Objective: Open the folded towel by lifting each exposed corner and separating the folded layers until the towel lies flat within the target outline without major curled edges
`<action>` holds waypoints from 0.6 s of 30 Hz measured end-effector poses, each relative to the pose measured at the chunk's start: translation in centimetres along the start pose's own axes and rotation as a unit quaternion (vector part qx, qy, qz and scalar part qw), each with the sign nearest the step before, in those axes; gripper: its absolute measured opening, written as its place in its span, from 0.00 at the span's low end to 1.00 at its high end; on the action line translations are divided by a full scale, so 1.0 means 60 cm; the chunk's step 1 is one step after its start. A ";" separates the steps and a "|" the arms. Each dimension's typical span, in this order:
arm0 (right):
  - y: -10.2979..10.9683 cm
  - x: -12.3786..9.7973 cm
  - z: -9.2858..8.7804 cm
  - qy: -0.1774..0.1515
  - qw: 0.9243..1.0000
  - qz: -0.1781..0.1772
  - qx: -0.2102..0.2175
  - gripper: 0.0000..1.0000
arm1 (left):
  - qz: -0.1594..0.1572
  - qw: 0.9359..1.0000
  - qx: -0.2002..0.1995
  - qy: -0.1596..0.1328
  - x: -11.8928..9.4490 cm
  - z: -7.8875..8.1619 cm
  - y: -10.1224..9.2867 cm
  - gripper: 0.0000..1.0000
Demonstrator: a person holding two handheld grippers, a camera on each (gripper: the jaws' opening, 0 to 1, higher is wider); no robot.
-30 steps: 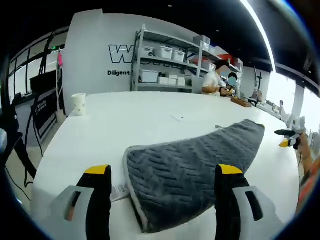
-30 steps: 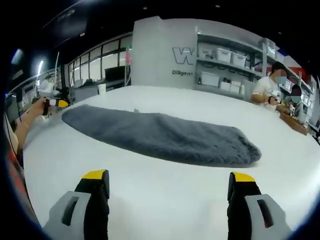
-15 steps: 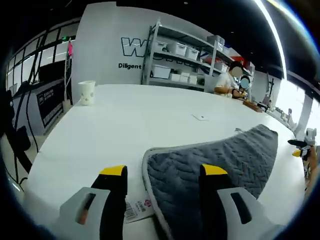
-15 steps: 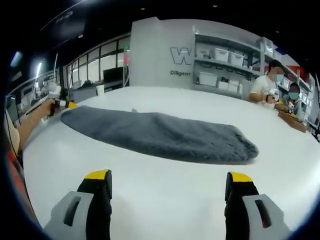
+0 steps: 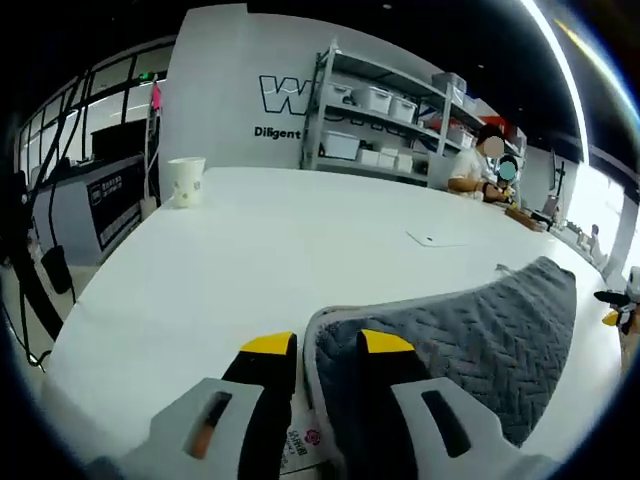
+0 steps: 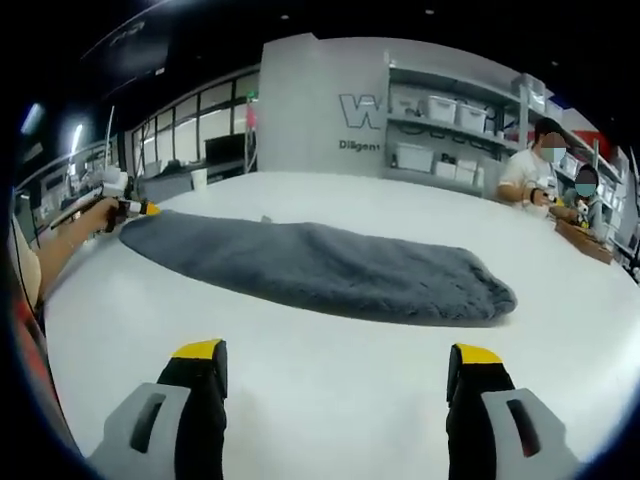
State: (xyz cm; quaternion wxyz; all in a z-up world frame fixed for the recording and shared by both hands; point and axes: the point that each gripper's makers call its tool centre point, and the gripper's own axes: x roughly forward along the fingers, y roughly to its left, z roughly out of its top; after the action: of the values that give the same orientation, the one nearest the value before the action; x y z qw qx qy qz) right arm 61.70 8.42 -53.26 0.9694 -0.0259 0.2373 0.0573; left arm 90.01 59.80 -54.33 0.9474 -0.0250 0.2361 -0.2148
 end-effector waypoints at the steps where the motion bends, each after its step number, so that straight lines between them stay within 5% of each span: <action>1: -0.001 0.000 -0.001 0.000 1.000 -0.001 0.001 0.90 | 0.002 1.000 0.003 0.003 0.001 -0.002 0.000 0.17; 8: -0.006 -0.003 -0.005 0.004 1.000 -0.008 0.002 0.88 | 0.026 0.999 0.019 -0.003 -0.004 0.004 0.013 0.05; 18: -0.002 -0.003 -0.005 0.004 1.000 -0.007 -0.002 0.88 | 0.029 0.999 0.034 -0.012 -0.014 0.014 0.005 0.04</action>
State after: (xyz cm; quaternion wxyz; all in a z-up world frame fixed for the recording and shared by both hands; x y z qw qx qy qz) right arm 61.42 8.27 -53.43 0.9688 -0.0293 0.2406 0.0509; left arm 89.86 60.37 -53.27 0.9564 0.0115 0.2176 -0.1946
